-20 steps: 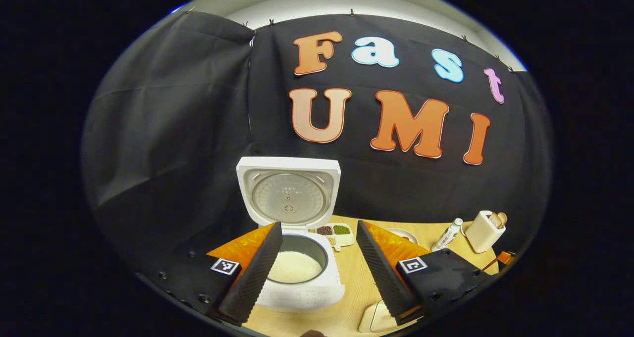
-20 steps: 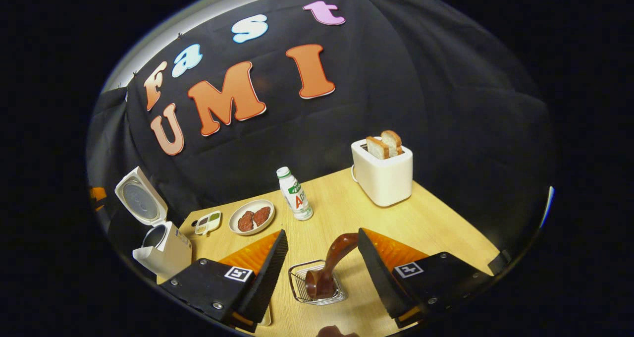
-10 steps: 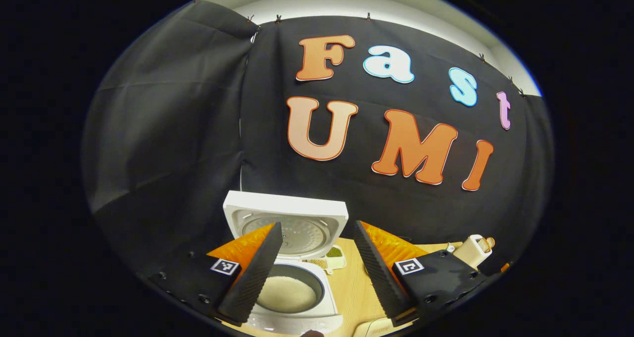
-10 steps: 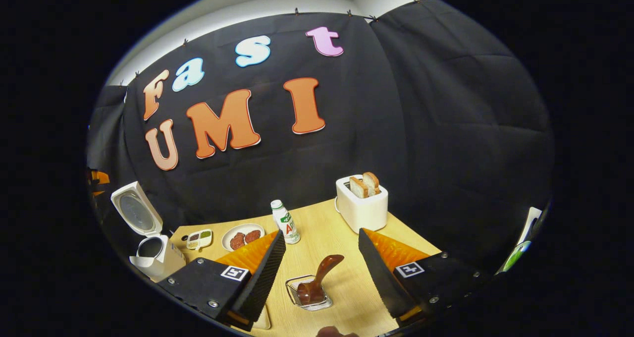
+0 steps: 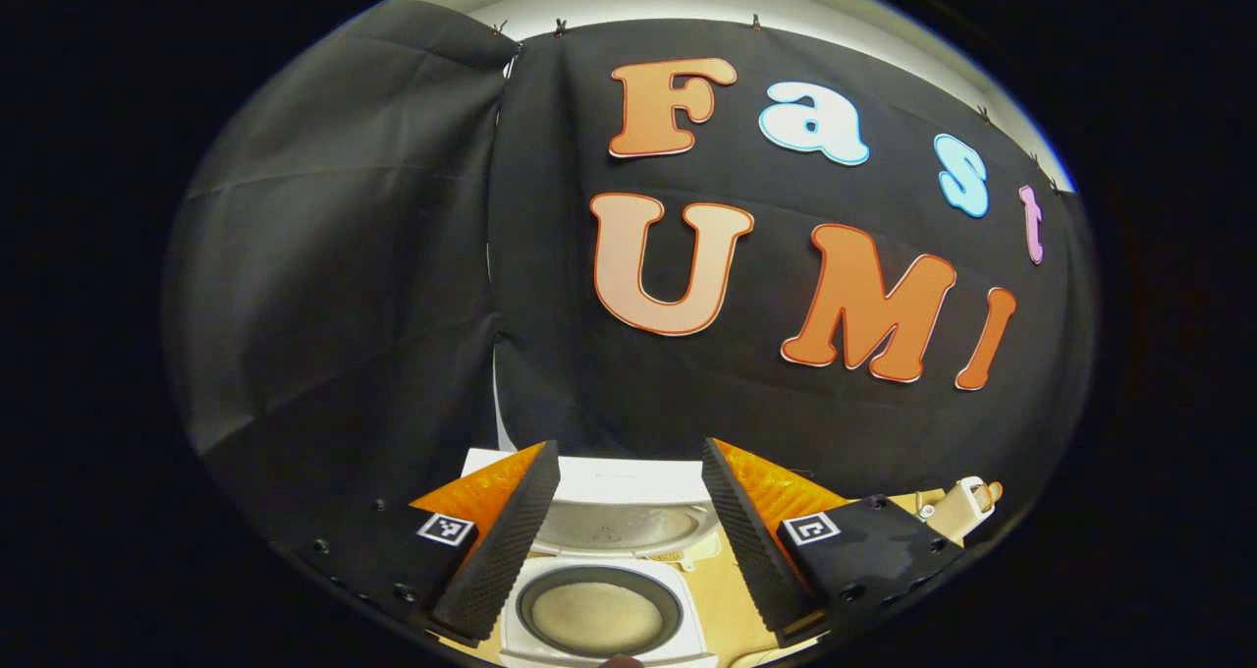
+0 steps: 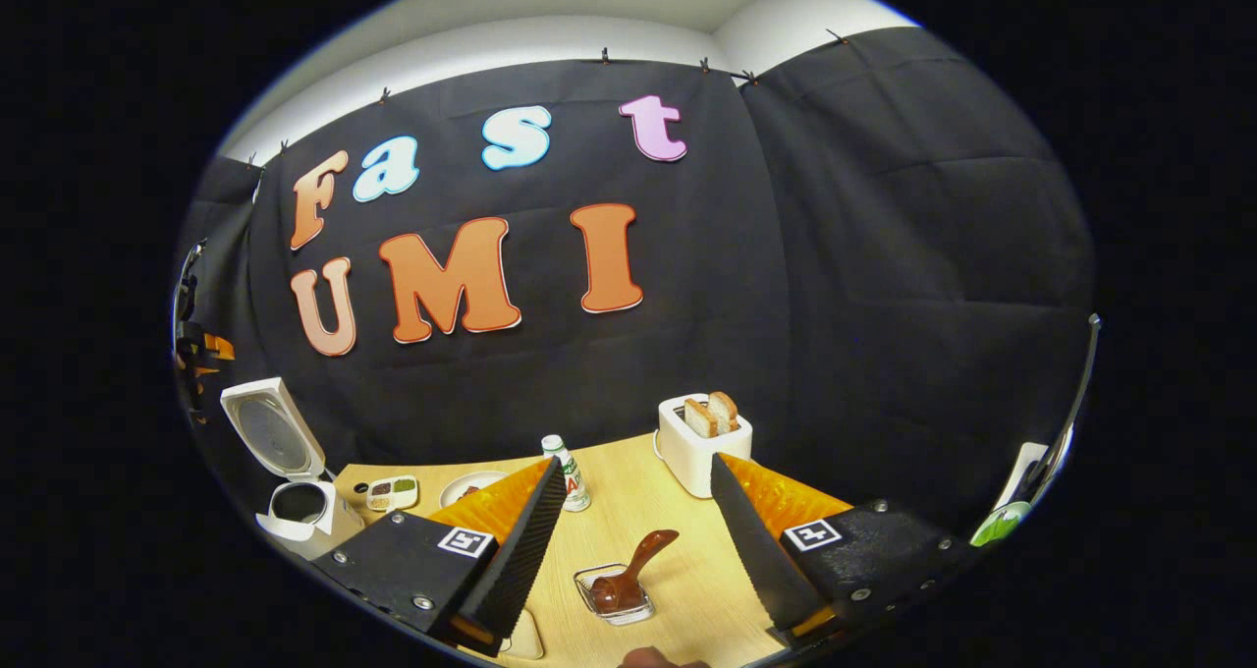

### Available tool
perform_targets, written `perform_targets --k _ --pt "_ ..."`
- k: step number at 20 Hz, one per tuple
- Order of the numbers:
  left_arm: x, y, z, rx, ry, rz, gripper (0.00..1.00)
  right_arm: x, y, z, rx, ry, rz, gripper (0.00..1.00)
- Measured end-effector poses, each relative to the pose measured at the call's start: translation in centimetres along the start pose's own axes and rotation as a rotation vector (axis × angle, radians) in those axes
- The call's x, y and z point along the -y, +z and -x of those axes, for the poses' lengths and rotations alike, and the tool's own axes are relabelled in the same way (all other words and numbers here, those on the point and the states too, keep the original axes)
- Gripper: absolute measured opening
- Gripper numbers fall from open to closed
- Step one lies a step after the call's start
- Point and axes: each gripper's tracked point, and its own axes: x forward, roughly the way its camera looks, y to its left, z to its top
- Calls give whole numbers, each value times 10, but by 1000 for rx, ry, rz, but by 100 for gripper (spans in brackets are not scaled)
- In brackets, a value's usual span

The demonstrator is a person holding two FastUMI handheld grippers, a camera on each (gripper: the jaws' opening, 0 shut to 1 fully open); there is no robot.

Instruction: Close the left gripper, press the button to open the rice cooker; take a wooden spoon from the chopstick holder with the right hand, scoop a spoonful of rice and pour it into the rice cooker, then put the wooden spoon back into the chopstick holder.

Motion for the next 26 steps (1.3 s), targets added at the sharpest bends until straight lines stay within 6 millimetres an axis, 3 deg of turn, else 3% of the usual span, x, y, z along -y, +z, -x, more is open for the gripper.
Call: perform_targets --k 6,9,12,14,17,20,22,26 --pt "-5 2 -65 -18 9 -4 98 -11 13 11 24 -4 55 92" --pt "-11 -10 -95 -60 49 -24 98 -14 13 11 28 4 61 92" --pt "-10 -39 -108 -141 48 12 98 -15 12 8 23 15 54 92" --pt "-12 -37 -109 -133 61 5 100 -14 12 5 23 23 46 92" --pt "-8 -53 -99 -194 71 -88 100 -16 12 -1 29 43 28 92" --pt "2 -67 -74 -237 41 -72 100 -20 7 -9 23 69 15 92" --pt "6 -92 -53 -293 27 -68 96 -23 5 -14 14 91 15 92" --pt "14 -152 -9 -424 -15 -13 99 -25 2 -25 -1 119 28 92"
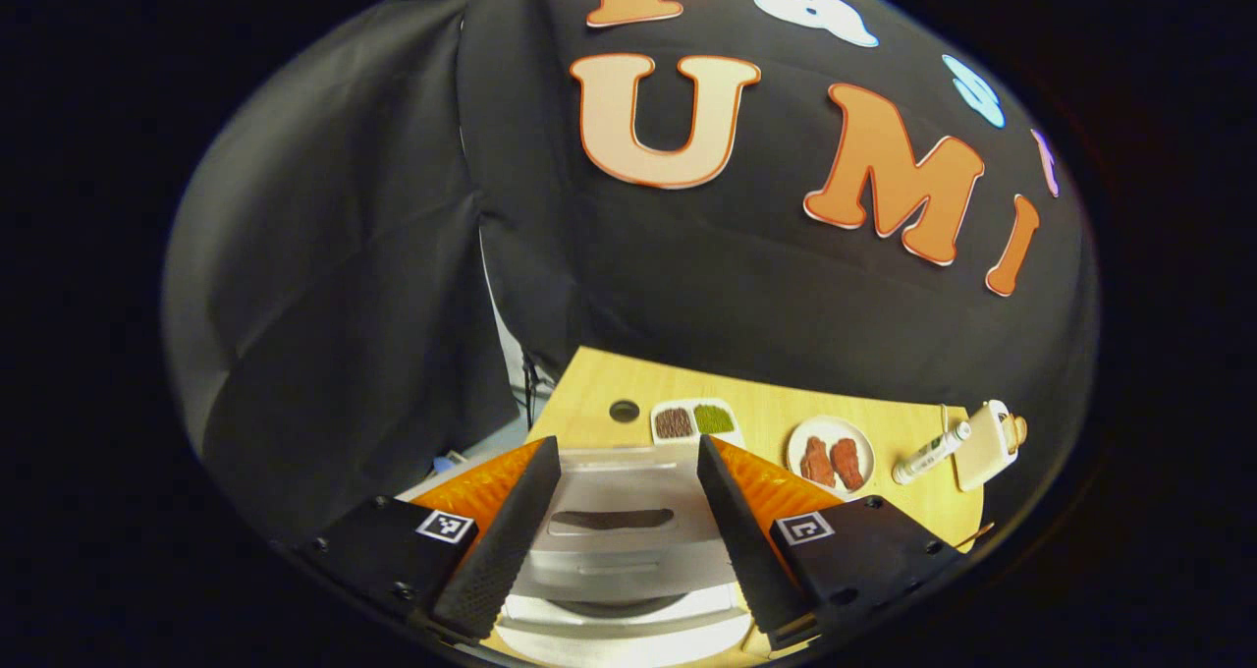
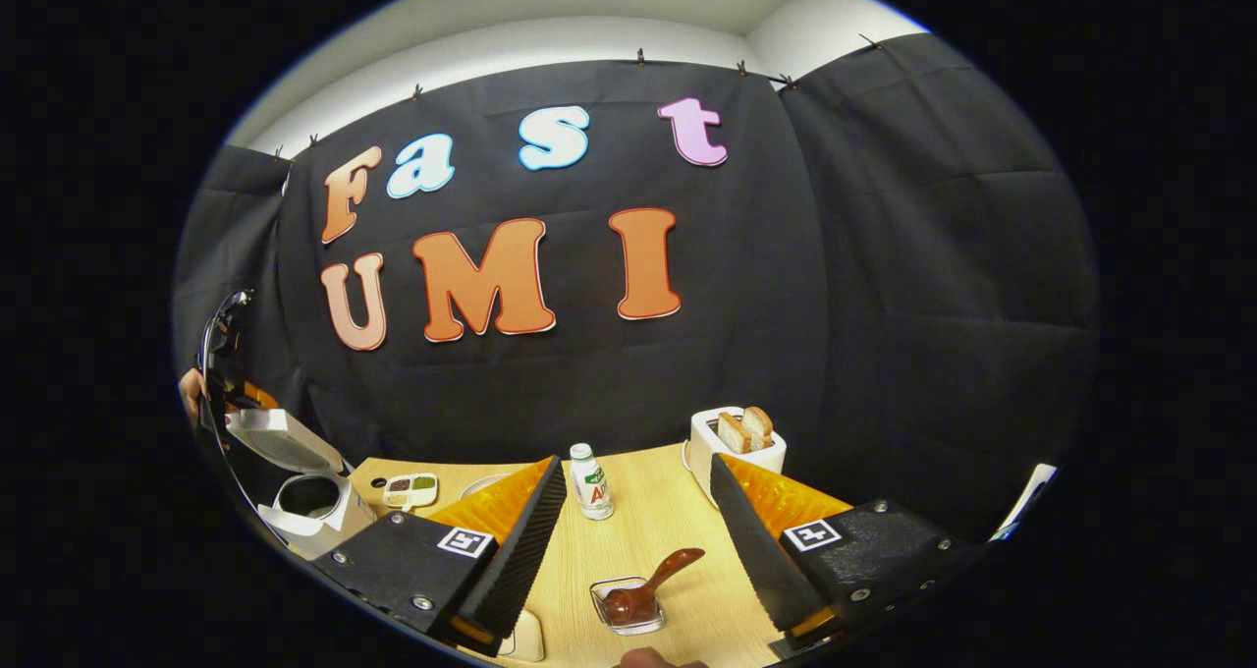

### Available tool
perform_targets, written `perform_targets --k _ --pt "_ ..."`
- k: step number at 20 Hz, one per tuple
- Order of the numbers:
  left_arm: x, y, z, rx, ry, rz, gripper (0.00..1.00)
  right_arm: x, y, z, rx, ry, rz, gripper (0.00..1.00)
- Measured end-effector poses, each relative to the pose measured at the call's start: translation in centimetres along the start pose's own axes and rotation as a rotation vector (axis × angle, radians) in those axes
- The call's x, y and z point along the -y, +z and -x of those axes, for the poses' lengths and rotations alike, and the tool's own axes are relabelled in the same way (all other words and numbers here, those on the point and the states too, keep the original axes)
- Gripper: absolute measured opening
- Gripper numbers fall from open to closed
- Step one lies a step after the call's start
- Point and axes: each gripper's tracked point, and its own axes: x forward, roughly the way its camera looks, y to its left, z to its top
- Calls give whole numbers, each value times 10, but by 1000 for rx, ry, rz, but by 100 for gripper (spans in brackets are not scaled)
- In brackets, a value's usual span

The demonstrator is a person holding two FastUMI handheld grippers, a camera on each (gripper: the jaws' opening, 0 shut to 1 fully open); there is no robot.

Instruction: Close the left gripper, press the button to open the rice cooker; take a wooden spoon from the chopstick holder with the right hand, scoop a spoonful of rice and pour it into the rice cooker, then put the wooden spoon back into the chopstick holder.

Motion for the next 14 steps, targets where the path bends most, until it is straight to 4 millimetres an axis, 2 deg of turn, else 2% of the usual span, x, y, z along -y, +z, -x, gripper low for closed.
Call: perform_targets --k 1,2,3,5,6,7,8,11,13,14 --pt "3 -17 3 -28 -13 24 96 -2 0 -3 -2 13 -2 92" --pt "3 -30 6 -47 -17 37 99 -7 0 -5 -8 32 -6 92" --pt "2 -43 6 -65 -20 50 96 -12 -2 -9 -15 53 -7 92" --pt "1 -68 6 -110 -14 71 95 -18 0 -17 -17 79 8 92" --pt "3 -80 5 -130 -10 77 100 -21 2 -18 -14 96 14 92" --pt "1 -93 5 -149 -6 75 95 -27 3 -22 -13 111 19 92" --pt "1 -103 3 -165 0 70 100 -33 3 -24 -13 129 23 92" --pt "-4 -133 -7 -220 31 39 99 -45 0 -29 -26 166 40 92" --pt "-12 -159 -17 -276 74 10 92 -50 -3 -31 -34 181 46 92" --pt "-14 -162 -16 -278 100 -26 86 -51 -4 -32 -38 185 46 92"
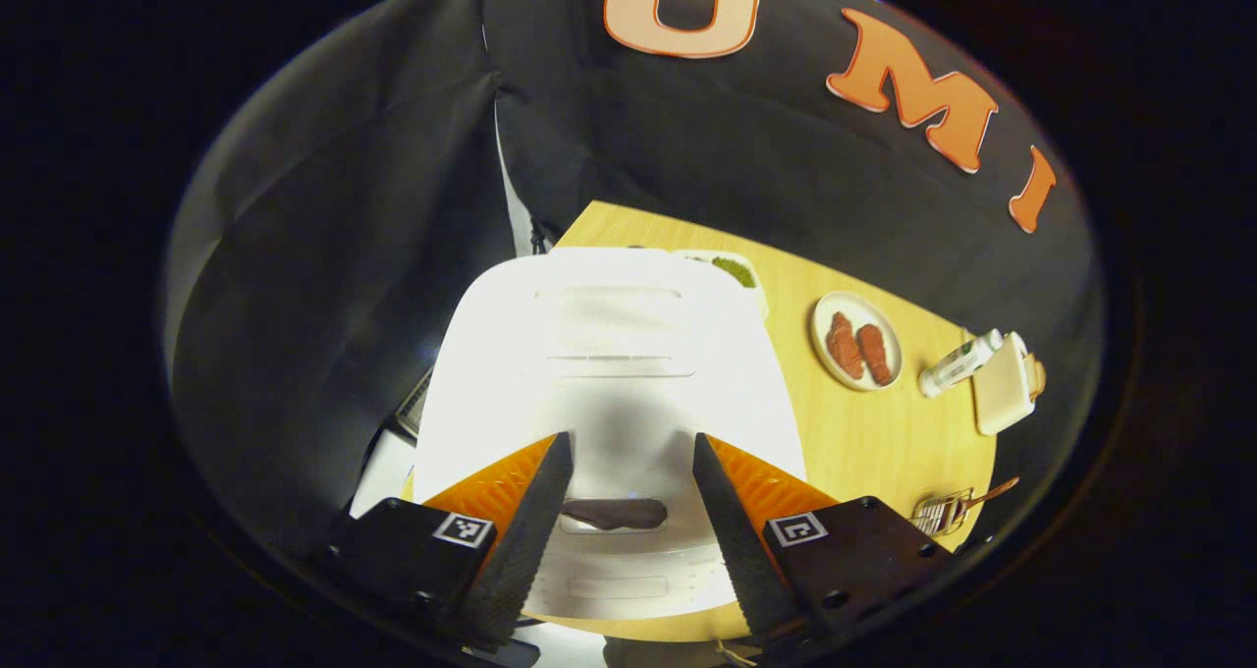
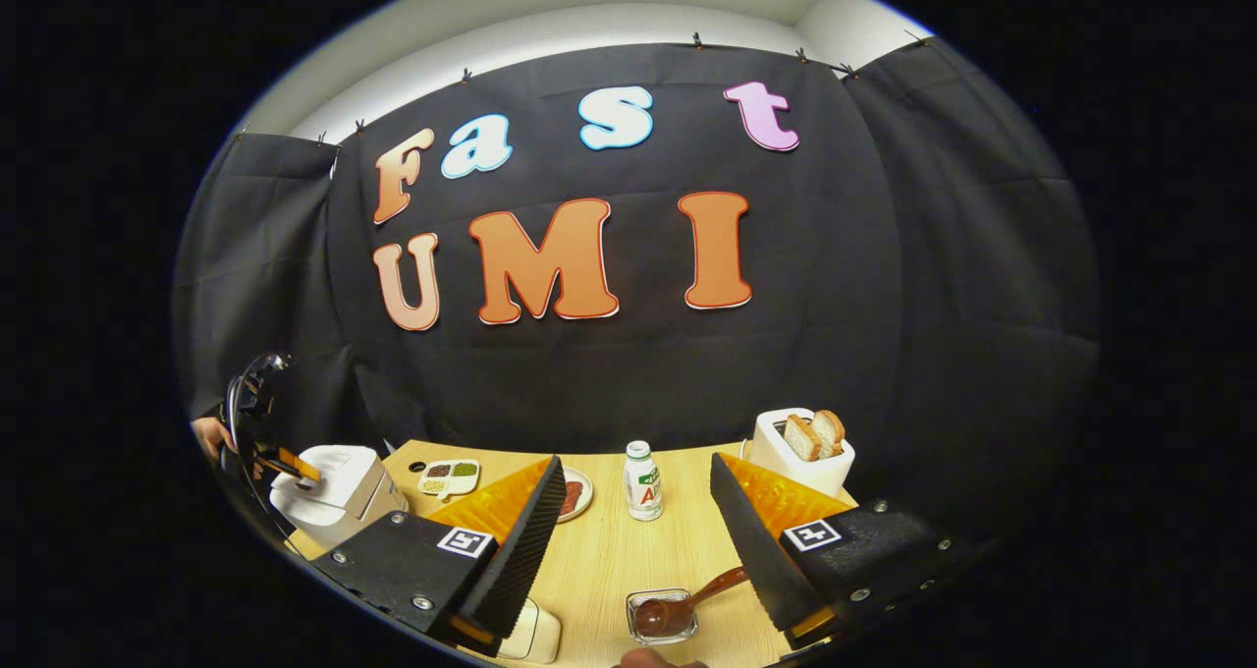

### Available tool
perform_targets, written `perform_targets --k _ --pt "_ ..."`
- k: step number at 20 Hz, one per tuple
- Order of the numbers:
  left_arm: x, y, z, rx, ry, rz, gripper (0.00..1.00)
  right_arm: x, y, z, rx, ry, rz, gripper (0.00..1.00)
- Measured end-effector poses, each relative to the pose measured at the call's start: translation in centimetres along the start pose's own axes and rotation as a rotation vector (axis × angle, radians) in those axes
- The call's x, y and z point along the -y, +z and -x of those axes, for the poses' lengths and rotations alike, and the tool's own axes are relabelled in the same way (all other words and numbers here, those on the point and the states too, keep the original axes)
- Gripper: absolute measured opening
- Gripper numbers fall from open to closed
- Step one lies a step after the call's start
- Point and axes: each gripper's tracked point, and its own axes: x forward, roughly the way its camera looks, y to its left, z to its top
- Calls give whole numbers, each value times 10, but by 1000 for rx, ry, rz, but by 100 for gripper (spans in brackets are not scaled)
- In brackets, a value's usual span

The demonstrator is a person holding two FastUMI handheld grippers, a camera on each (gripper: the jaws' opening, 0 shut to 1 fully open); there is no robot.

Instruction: Close the left gripper, press the button to open the rice cooker; take a wooden spoon from the chopstick holder with the right hand, scoop a spoonful of rice and pour it into the rice cooker, then put the wooden spoon back into the chopstick holder.

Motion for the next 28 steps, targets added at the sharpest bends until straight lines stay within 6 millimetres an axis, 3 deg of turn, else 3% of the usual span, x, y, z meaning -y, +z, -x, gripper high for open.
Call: perform_targets --k 1,2,6,9,10,14,16,20,24,28 --pt "2 7 -4 37 12 -30 84 -1 -2 -1 -6 8 -1 92" --pt "5 -1 -3 8 25 -33 83 -3 -4 -1 -11 12 1 92" --pt "9 5 3 41 -3 1 83 -6 -1 -3 -6 21 15 92" --pt "14 23 16 161 -31 -2 83 -10 5 -5 5 29 16 92" --pt "9 29 25 192 -5 -17 86 -4 0 -14 5 35 16 92" --pt "4 67 86 386 11 -63 89 -18 17 -20 44 43 26 92" --pt "14 89 117 493 -6 -70 96 -24 35 -20 90 33 39 92" --pt "28 123 194 717 -63 -61 96 -51 80 -8 197 23 79 92" --pt "39 138 255 916 -70 -80 96 -76 112 -2 296 39 120 92" --pt "62 136 288 1017 -99 -105 96 -104 130 8 354 79 135 92"
